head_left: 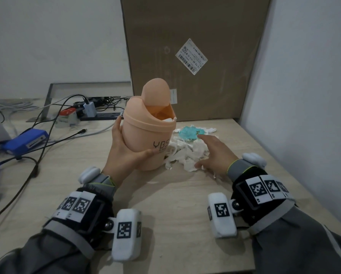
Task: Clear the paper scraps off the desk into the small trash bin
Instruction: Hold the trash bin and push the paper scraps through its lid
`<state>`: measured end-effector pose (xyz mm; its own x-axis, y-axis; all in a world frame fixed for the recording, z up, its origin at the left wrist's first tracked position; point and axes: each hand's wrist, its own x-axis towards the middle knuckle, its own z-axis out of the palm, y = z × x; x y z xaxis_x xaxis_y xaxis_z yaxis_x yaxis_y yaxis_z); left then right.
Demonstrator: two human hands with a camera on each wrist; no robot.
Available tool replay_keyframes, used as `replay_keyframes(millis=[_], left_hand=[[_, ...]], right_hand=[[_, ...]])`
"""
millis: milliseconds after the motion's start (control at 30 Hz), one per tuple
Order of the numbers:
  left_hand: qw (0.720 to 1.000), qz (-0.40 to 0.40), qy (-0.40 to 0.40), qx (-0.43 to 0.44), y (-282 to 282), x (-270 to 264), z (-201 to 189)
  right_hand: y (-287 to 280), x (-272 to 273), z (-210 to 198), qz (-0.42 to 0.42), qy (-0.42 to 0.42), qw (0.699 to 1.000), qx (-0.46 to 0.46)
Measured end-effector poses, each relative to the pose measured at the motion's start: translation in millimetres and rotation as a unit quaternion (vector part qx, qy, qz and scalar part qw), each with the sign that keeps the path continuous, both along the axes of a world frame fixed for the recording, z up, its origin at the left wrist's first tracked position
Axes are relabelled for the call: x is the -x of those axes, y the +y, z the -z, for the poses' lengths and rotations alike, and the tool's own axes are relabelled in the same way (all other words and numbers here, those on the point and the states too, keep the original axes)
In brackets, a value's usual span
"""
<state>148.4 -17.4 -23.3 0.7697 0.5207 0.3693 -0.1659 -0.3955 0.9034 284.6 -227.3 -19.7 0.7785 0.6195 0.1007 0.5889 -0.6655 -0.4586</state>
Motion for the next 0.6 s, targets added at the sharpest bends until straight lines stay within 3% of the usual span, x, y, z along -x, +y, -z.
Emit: replay_keyframes(millis=[100,333,433,600], left_hand=[[1.0,0.003,-0.002,-0.002,-0.5,-0.6,0.0],[1.0,0.0,0.001,-0.008,-0.4,-0.3,0.0],[1.0,-0.001,0.004,-0.011,-0.1,-0.4,0.0],[1.0,-0.001,0.001,-0.022,0.0,-0.6,0.4]], right_hand=[[2.6,-4.0,1.0,0.016,0.022,0.999,0.039],[3.1,-10.6,6.3,0.032,-0.049,0.998,-0.012],[2.1,-11.3,3.3,0.049,-0.106,0.991,-0.07],[-2.5,-8.9,-0.7,0.084,-0.128,0.973,-0.174]])
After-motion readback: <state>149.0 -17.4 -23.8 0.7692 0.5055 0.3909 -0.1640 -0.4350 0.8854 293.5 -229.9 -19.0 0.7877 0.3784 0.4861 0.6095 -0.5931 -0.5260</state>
